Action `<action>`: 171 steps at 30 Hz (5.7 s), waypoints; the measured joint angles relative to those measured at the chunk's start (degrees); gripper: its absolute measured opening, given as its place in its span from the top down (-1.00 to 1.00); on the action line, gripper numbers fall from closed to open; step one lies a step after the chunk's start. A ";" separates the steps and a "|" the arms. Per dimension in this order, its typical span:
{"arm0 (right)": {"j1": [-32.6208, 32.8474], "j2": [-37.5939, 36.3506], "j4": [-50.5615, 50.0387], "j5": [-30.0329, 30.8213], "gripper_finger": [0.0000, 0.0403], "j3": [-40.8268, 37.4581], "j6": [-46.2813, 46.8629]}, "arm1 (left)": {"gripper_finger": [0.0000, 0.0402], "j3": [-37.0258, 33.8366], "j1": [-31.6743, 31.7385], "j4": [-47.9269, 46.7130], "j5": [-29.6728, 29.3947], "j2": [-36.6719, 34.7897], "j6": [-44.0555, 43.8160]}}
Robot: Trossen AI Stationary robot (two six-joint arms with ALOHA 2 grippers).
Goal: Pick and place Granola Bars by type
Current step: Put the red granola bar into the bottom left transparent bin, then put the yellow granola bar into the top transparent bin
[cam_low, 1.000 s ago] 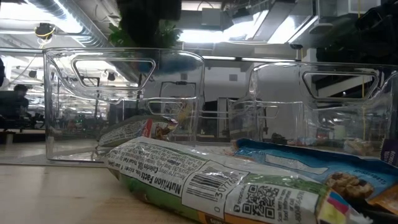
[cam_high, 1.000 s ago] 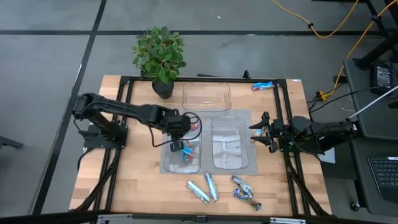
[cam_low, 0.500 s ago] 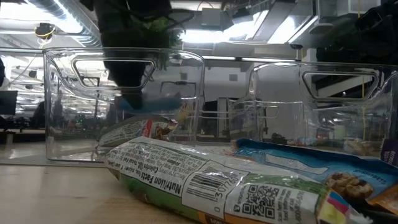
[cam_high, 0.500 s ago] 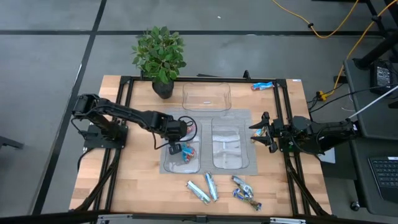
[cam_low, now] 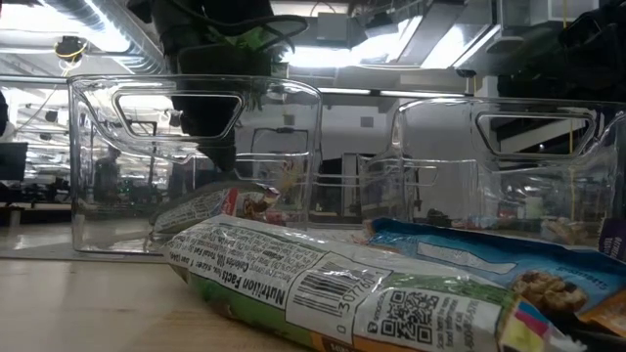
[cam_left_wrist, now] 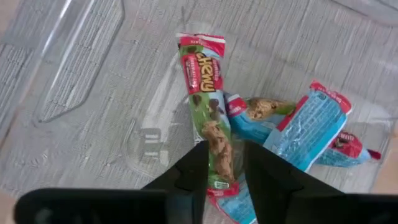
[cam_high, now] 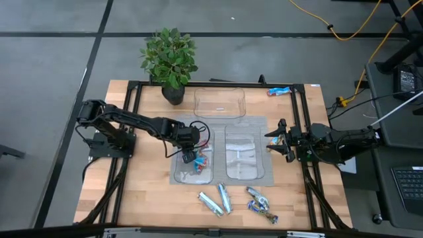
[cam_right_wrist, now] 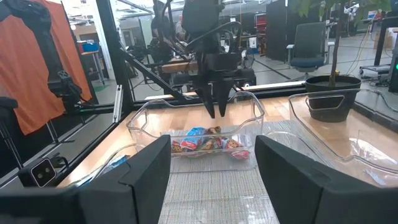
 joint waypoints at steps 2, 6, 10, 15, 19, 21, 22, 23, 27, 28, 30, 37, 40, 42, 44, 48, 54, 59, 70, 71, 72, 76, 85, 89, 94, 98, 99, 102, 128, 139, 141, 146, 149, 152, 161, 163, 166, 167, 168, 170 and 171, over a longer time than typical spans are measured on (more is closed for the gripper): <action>0.02 0.00 -0.02 0.00 -0.17 0.02 -0.06 | 0.45 0.05 0.02 0.81 1.27 0.01 -0.77; 0.01 0.00 -0.02 0.00 -0.17 0.01 -0.04 | 0.34 3.37 -0.97 1.16 3.99 0.01 -0.47; 0.01 0.00 -0.01 0.00 -0.17 0.02 0.01 | 0.31 9.21 -3.09 1.01 3.62 -0.01 2.21; 0.00 0.00 -0.02 0.00 -0.17 0.02 0.01 | 0.34 17.80 -6.16 1.07 1.75 -0.01 7.21; 0.01 0.00 -0.02 0.00 -0.17 0.02 0.02 | 0.38 24.34 -8.89 1.26 -0.77 -0.01 11.62; 0.00 0.00 -0.02 0.00 -0.17 0.00 -0.04 | 0.39 27.15 -10.46 1.43 -2.65 -0.01 14.02; 0.00 0.00 0.00 0.00 -0.17 0.02 -0.04 | 0.40 28.40 -11.18 1.73 -3.39 -0.01 15.17; 0.00 0.00 -0.02 0.00 -0.17 0.02 -0.02 | 0.41 29.48 -11.91 2.16 -4.18 -0.03 16.25; 0.01 0.00 0.00 0.00 -0.17 0.01 -0.04 | 0.41 32.27 -14.61 5.10 -6.57 -0.03 19.58; 0.01 0.00 -0.02 0.00 -0.17 0.01 -0.03 | 0.41 32.77 -15.14 5.72 -7.10 -0.03 20.30; 0.00 0.00 0.00 0.00 -0.17 0.00 0.00 | 0.41 33.34 -15.99 6.63 -7.54 -0.05 21.05; 0.00 -0.01 -0.02 0.00 -0.17 0.02 -0.06 | 0.45 33.35 -18.22 9.18 -5.04 -0.05 21.23; 0.02 0.00 -0.01 0.00 -0.17 0.02 0.00 | 0.48 33.35 -19.12 8.88 -3.66 -0.05 21.24; 0.01 0.00 -0.02 0.00 -0.17 0.02 -0.04 | 0.49 33.35 -19.55 8.73 -2.06 -0.05 21.25; 0.01 0.00 -0.02 0.00 -0.17 0.02 0.02 | 0.50 33.35 -20.13 8.69 -0.45 -0.03 21.23; 0.00 0.00 0.00 0.00 -0.17 0.02 -0.02 | 0.52 33.35 -21.94 8.68 1.71 -0.03 21.25; 0.00 0.00 -0.02 0.00 -0.17 0.01 0.02 | 0.56 33.35 -23.92 7.57 2.37 0.59 21.32; 0.00 -0.02 0.00 0.00 -0.17 0.02 0.02 | 0.56 33.35 -24.33 2.42 3.49 3.98 21.73; 0.02 -0.02 -0.02 0.00 -0.17 0.02 0.00 | 0.59 33.29 -24.31 -2.02 12.71 14.59 25.63; 0.01 -0.02 -0.01 0.00 -0.17 0.02 -0.04 | 0.59 33.31 -24.38 -2.03 13.48 15.16 26.20; 0.02 -0.02 0.00 0.00 -0.17 0.02 -0.04 | 0.59 33.31 -24.44 -2.14 13.89 15.77 26.90; 0.00 -0.02 -0.01 0.00 -0.17 0.00 -0.03 | 0.58 33.28 -24.82 -2.12 13.94 17.88 31.03; 0.00 0.00 -0.02 0.00 -0.17 0.01 0.01 | 0.41 33.11 -24.99 -2.66 13.28 24.21 36.72; 0.01 -0.01 0.00 0.00 -0.17 0.02 0.02 | 0.26 33.09 -25.03 -2.90 12.20 26.31 37.32; 0.02 -0.02 -0.02 0.00 -0.17 0.02 0.00 | 0.05 33.05 -25.03 -3.56 11.83 27.79 37.33; 0.01 -0.02 0.00 0.00 -0.17 0.02 -0.06 | -0.09 33.14 -24.97 -3.64 9.11 28.28 37.91; 0.00 -0.02 -0.01 0.00 -0.17 0.01 -0.01 | -0.11 33.14 -24.97 -3.61 8.56 28.49 38.16; 0.00 0.00 -0.02 0.00 -0.17 0.02 -0.04 | -0.15 33.27 -25.05 -2.67 6.23 29.26 38.63; 0.00 0.00 -0.02 0.00 -0.17 0.02 -0.06 | -0.15 35.78 -27.66 -9.15 -0.83 30.51 43.48; 0.00 0.00 -0.02 0.00 -0.17 0.02 -0.04 | -0.15 36.96 -29.93 -10.15 -1.77 30.35 47.46; 0.00 0.00 -0.02 0.00 -0.17 0.01 0.01 | -0.15 36.98 -30.02 -10.08 -2.83 30.43 48.47; 0.00 0.00 -0.02 0.00 -0.17 0.02 0.02 | -0.15 36.98 -29.31 -9.18 -5.01 33.25 50.73; 0.02 0.00 -0.02 0.00 -0.17 0.00 -0.04 | -0.15 37.01 -29.02 -8.87 -6.82 35.41 52.24; 0.02 0.00 -0.02 0.00 -0.17 0.01 0.00 | -0.15 37.27 -28.95 -7.58 -9.25 36.82 52.75; 0.00 -0.02 -0.01 0.00 -0.17 0.02 0.01 | -0.10 37.97 -28.34 -5.83 -5.70 37.70 51.69; 0.00 -0.02 0.00 0.00 -0.17 0.02 -0.06 | -0.03 37.97 -28.12 -5.88 -5.85 37.78 51.28; 0.00 -0.02 0.00 0.00 -0.17 0.02 0.00 | 0.12 38.07 -28.09 -5.71 -6.21 37.78 51.24; 0.01 -0.02 -0.01 0.00 -0.17 0.01 -0.02 | 0.18 38.07 -28.14 -5.86 -6.18 37.78 51.24; 0.00 -0.02 0.00 0.00 -0.17 0.01 -0.06 | 0.24 38.07 -28.15 -5.87 -6.21 37.78 51.23; 0.00 -0.02 0.00 0.00 -0.17 0.02 0.01 | 0.35 38.07 -28.12 -5.87 -6.16 37.76 51.24; 0.01 -0.02 0.00 0.00 -0.17 0.02 0.02 | 0.40 38.07 -28.04 -5.85 -6.19 37.76 51.24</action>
